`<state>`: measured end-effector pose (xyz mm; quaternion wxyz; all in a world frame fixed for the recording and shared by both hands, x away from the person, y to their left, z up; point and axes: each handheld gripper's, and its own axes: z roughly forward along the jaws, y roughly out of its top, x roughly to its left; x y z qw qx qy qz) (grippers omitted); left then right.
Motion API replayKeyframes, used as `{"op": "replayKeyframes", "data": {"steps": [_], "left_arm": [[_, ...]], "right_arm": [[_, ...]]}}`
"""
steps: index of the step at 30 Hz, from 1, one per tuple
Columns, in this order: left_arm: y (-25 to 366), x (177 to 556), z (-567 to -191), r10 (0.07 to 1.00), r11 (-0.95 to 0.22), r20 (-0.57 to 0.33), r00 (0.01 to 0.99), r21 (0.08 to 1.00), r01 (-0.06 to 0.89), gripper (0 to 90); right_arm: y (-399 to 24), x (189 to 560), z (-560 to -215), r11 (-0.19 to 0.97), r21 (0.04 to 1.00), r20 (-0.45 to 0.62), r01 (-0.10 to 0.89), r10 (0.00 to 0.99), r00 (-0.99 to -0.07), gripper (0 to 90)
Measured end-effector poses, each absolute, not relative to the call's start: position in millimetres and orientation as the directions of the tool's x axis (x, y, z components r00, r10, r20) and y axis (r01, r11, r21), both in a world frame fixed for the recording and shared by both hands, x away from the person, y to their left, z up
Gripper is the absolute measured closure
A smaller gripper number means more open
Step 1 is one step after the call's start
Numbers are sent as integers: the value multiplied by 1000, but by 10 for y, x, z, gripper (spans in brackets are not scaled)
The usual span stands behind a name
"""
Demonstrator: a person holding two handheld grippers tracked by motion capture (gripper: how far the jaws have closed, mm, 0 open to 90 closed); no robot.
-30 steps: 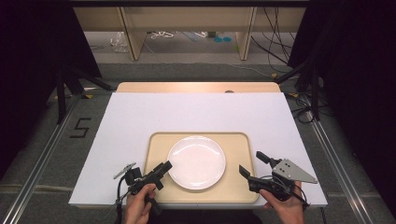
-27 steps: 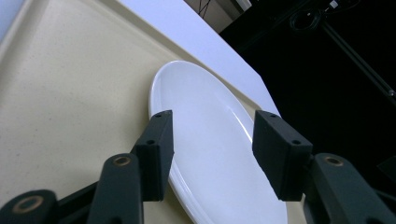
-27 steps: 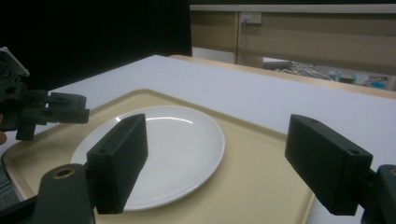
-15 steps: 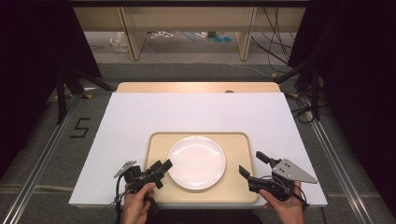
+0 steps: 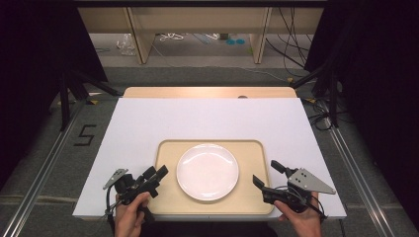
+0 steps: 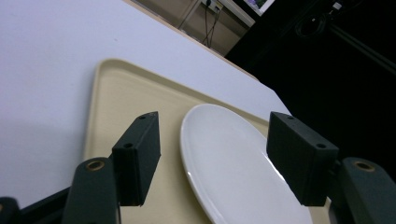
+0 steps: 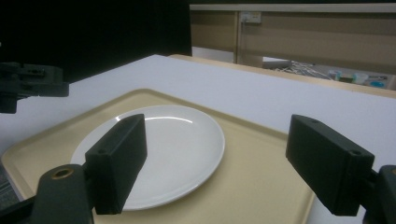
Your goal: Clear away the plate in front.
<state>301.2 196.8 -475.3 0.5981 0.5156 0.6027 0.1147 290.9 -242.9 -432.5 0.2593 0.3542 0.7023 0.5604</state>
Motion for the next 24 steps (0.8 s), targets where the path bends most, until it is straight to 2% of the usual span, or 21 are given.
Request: {"op": "replayKeyframes", "data": {"steps": [4,9,12,18,22,24], "left_arm": [[2076,2986,-4748,770,455,-598,223,759,466,332],[2134,2962,-4719,777,437,-581,244,775,456,322],[2137,2958,-4709,808,387,-529,260,809,442,316],[2106,2964,-4691,814,346,-497,301,831,435,301],[2116,2959,-4692,855,290,-425,298,868,404,287],[2123,2958,-4681,861,292,-417,292,874,388,285]], "right_arm": [[-2428,2908,-4324,121,970,34,209,788,-615,211],[-2429,2911,-4326,123,970,32,210,791,-611,203],[-2428,2915,-4331,118,971,34,208,793,-608,197],[-2434,2918,-4332,119,970,37,213,791,-611,182],[-2440,2914,-4329,122,969,34,215,796,-604,173],[-2442,2915,-4328,120,969,35,215,798,-602,170]]}}
